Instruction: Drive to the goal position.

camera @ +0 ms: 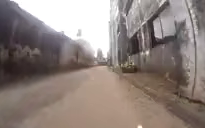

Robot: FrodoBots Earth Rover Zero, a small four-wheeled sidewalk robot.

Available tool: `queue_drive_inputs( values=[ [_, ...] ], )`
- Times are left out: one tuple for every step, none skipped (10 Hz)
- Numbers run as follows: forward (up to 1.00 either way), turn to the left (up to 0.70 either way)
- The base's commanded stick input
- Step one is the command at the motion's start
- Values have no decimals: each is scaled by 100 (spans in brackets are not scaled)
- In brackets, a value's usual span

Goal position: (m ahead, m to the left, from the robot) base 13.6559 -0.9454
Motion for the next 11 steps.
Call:
queue_drive_inputs(
  values=[
    [100,0],
    [100,0],
    [100,0],
    [100,0],
    [100,0],
    [100,0],
    [100,0],
    [100,0],
    [100,0],
    [100,0],
    [100,0]
  ],
)
